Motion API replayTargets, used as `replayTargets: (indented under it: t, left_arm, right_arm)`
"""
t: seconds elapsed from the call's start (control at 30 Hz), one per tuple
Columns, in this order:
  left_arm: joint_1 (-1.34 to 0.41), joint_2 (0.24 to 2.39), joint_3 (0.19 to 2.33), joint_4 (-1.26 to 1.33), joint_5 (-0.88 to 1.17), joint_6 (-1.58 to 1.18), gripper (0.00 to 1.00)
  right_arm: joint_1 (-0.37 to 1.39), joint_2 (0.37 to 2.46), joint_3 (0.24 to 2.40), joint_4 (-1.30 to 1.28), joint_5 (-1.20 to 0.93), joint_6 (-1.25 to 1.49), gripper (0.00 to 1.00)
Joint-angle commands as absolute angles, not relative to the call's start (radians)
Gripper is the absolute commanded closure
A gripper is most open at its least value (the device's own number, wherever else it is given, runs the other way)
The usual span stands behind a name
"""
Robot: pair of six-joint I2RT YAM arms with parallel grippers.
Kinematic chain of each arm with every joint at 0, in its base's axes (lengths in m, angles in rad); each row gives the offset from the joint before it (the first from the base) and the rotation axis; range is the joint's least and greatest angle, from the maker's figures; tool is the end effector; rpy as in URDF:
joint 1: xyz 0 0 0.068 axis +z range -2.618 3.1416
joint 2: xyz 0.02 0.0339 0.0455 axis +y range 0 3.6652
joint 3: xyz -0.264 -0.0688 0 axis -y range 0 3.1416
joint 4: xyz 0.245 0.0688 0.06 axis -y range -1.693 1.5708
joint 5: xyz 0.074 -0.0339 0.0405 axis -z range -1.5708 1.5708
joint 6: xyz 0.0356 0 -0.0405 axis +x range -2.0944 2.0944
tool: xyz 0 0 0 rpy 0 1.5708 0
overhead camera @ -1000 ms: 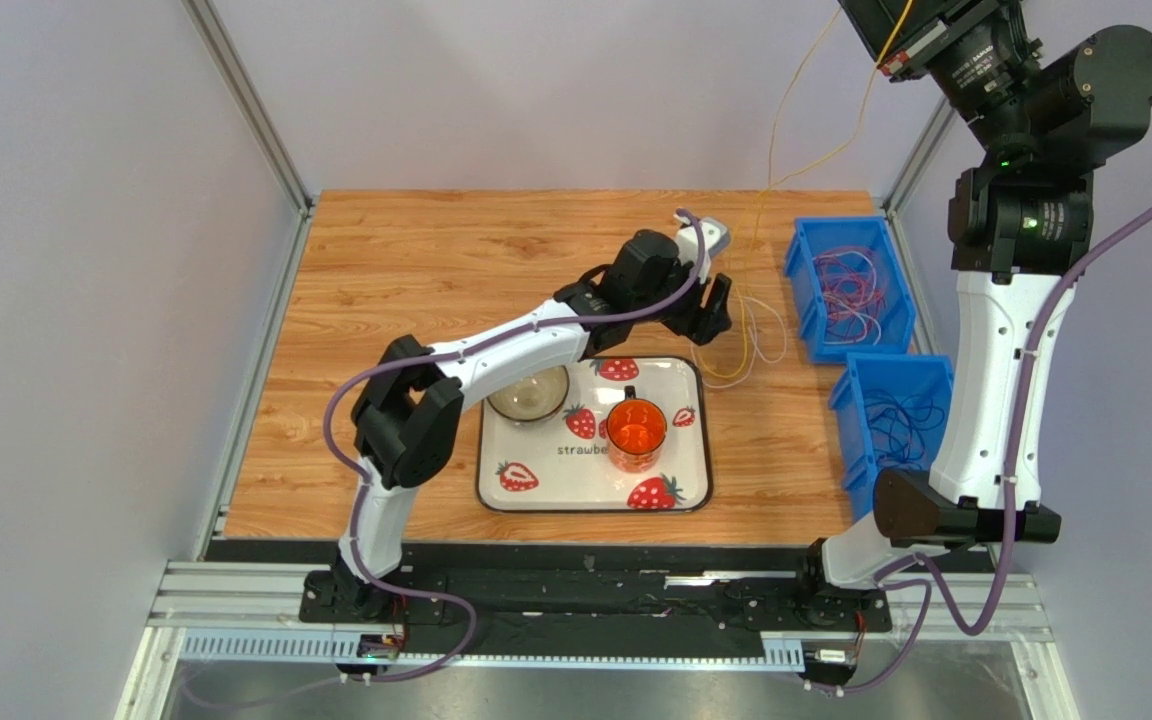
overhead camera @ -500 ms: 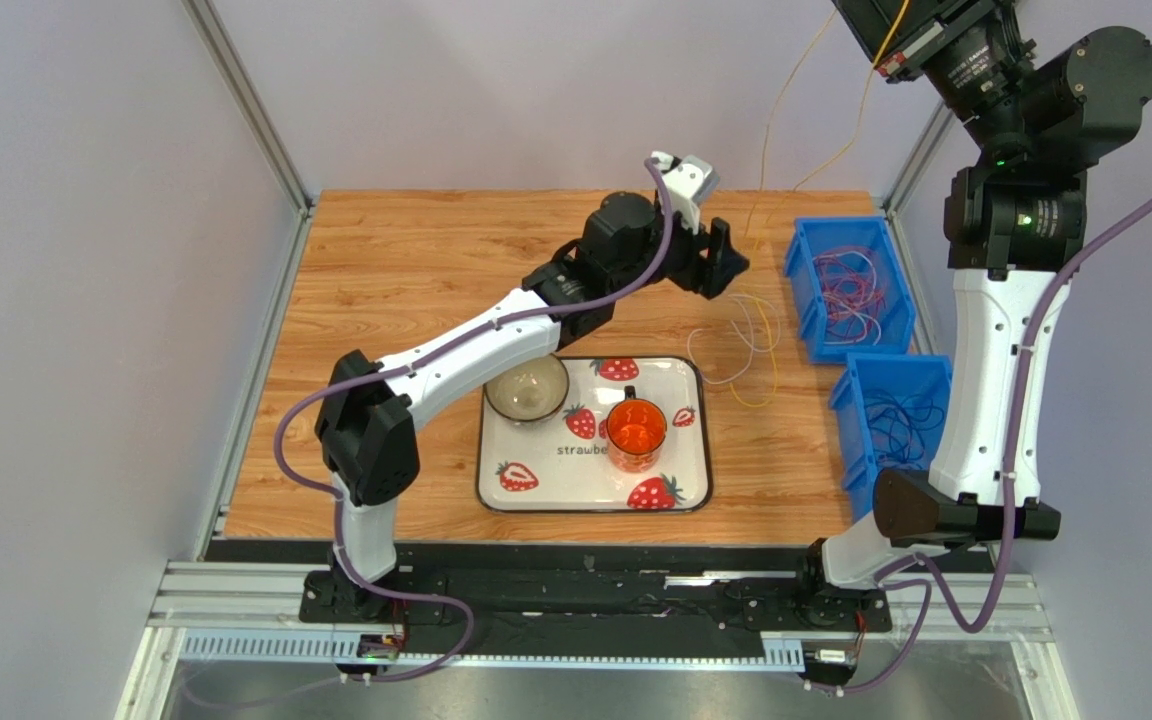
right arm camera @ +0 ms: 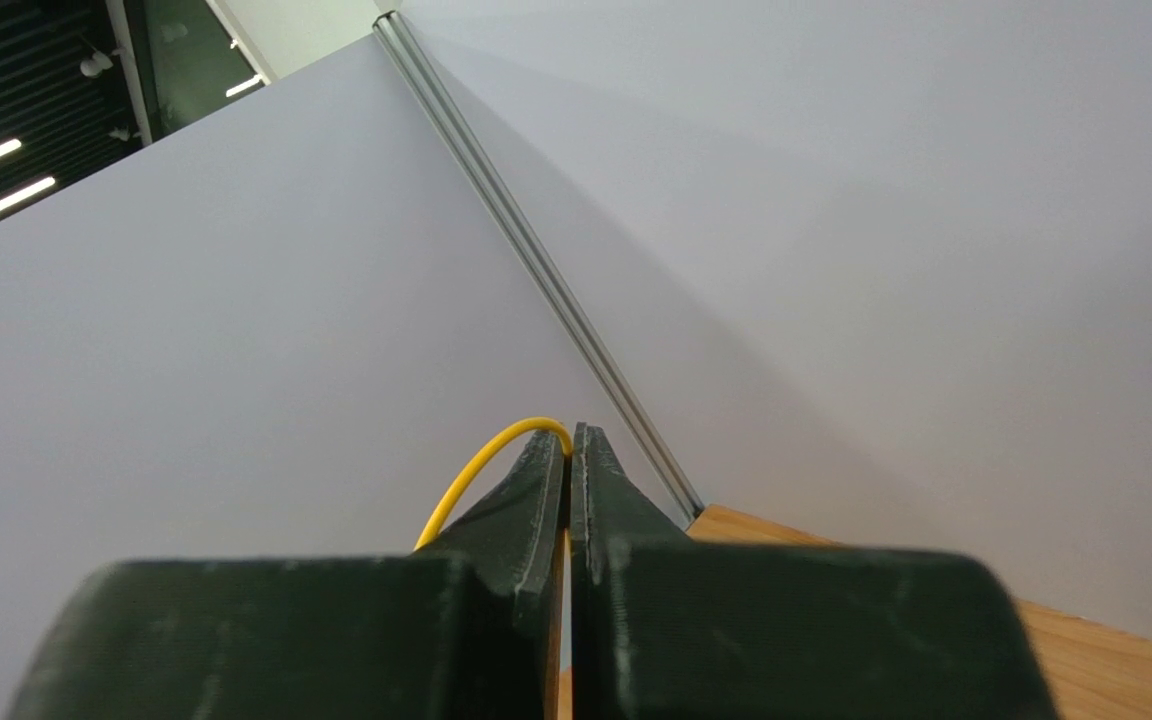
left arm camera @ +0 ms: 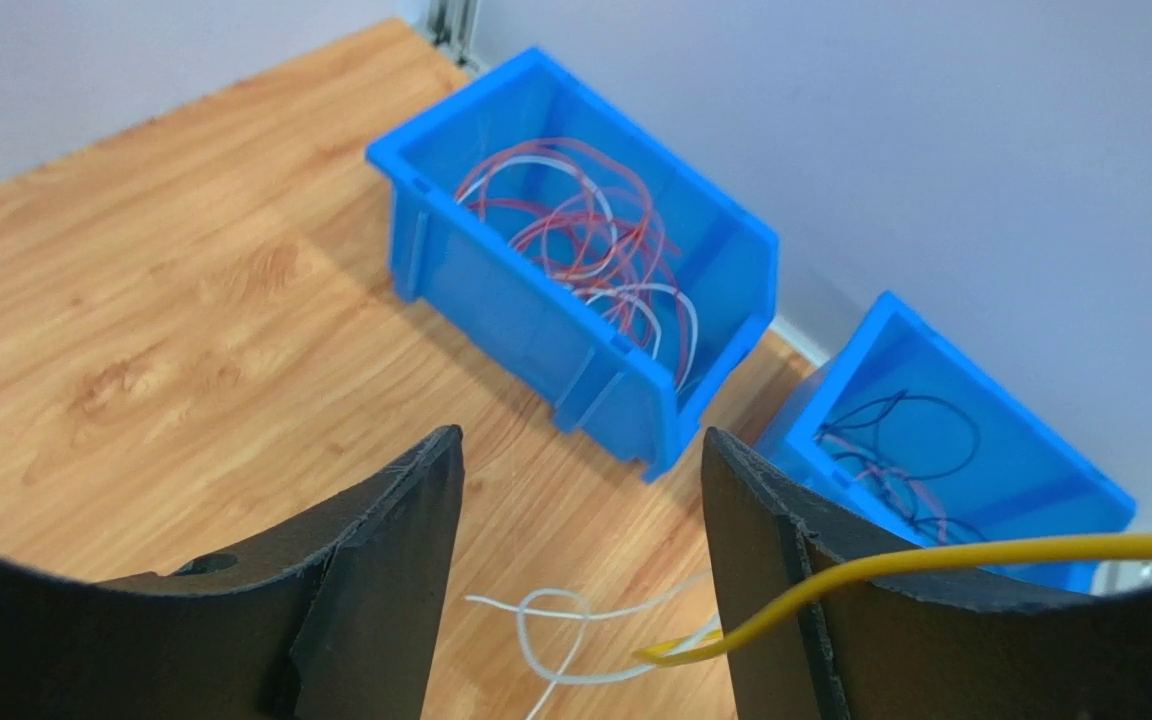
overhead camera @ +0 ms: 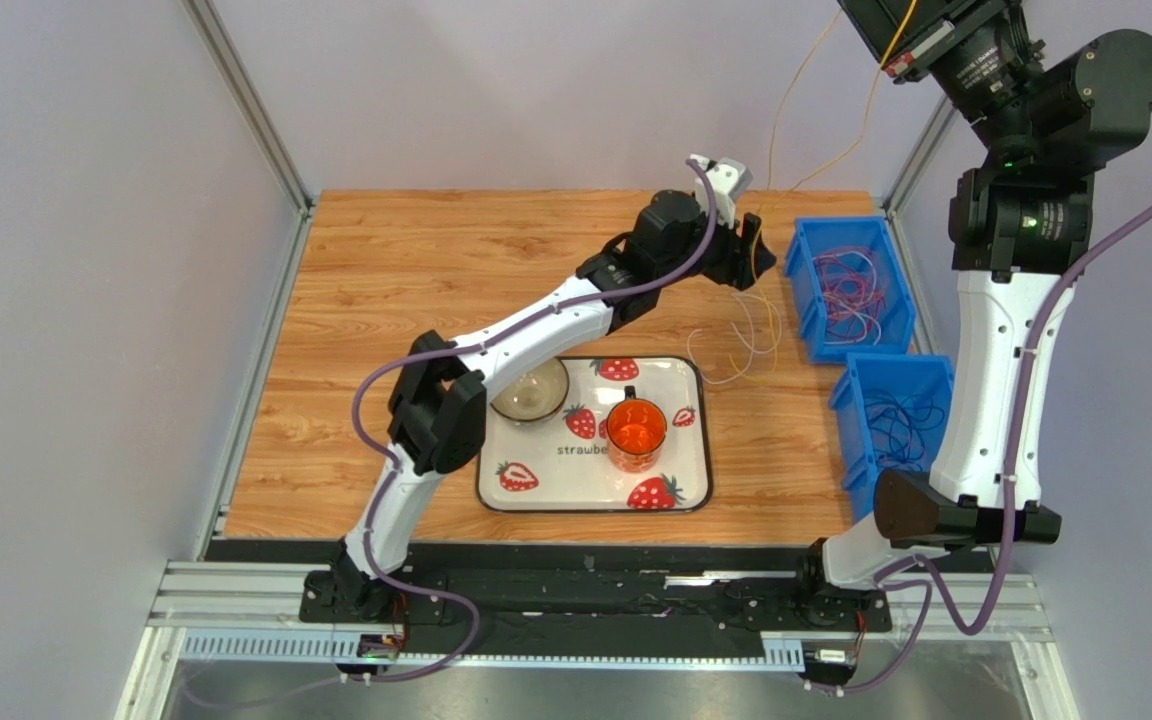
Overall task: Untangle the cables
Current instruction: Untie the cable.
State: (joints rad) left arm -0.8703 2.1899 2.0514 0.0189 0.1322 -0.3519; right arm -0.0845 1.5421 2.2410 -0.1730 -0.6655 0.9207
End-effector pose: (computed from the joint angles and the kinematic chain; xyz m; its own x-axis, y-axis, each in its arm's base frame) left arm 0.3398 -0.4102 0.3411 -0.3625 -0.1001 -0.9266 0.7641 0.5373 -0.3570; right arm 0.2506 0.0008 0.6322 -0.0680 0.6342 -0.7702 -0.6801 0.5354 0.5009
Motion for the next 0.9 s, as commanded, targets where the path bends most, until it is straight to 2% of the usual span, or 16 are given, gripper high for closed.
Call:
replayTargets:
  t: [0.0,0.13,0.4,0.63,0.87]
  left_arm:
    - [-0.868,2.229,2.115,-0.023,0.109,-0.353,0.33]
    - [-0.819,2.243,2.060,-0.034,0.139,-0.385,0.35]
    - [-0.666,2.230,2.003,-0.089,0.175,-0.350,0.43]
    - [-0.571,2.177,1.974,-0.130,0.204,-0.347,0.43]
    - [-0.525,1.964,1.841,-0.178,0.160,-0.327,0.38]
  right_arm:
    - [-0.112,1.505,2.275,-0.120,-0.692,0.974,1.00]
    - [-0.147,1.519,2.322,-0.115,-0.712,1.006,1.00]
    - [-0.268,1.514,2.272,-0.017,-0.744,1.132,1.00]
    - [-0.302,1.513,2.243,-0.046,-0.739,1.074,1.00]
    - [-0.363,1.516,2.217,-0.087,-0.739,1.029,1.00]
